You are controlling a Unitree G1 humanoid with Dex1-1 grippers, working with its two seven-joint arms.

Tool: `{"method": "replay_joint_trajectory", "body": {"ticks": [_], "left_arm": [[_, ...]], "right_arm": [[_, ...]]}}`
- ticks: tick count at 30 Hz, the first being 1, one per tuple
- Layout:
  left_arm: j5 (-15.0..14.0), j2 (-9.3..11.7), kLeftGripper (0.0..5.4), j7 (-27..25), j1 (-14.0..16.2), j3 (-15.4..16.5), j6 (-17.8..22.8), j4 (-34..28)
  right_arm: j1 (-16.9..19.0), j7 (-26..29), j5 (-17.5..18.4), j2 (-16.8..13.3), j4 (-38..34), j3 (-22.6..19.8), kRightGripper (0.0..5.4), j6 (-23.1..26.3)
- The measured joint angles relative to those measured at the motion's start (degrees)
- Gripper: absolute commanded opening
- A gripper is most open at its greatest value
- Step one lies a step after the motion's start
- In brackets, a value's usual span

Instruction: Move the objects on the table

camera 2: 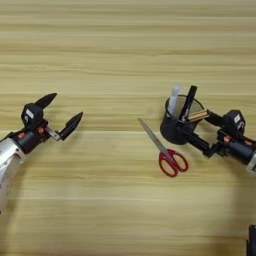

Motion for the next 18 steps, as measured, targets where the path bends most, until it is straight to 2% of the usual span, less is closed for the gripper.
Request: {"method": "replay_joint_trajectory", "body": {"ticks": [18], "left_arm": [[0.0,-0.1,5.40,0.0,0.0,0.0,0.0,0.0]], "right_arm": [[-4.4,-3.6,-2.8,3.1,4.2,1.7,5.37,-2.7]]}}
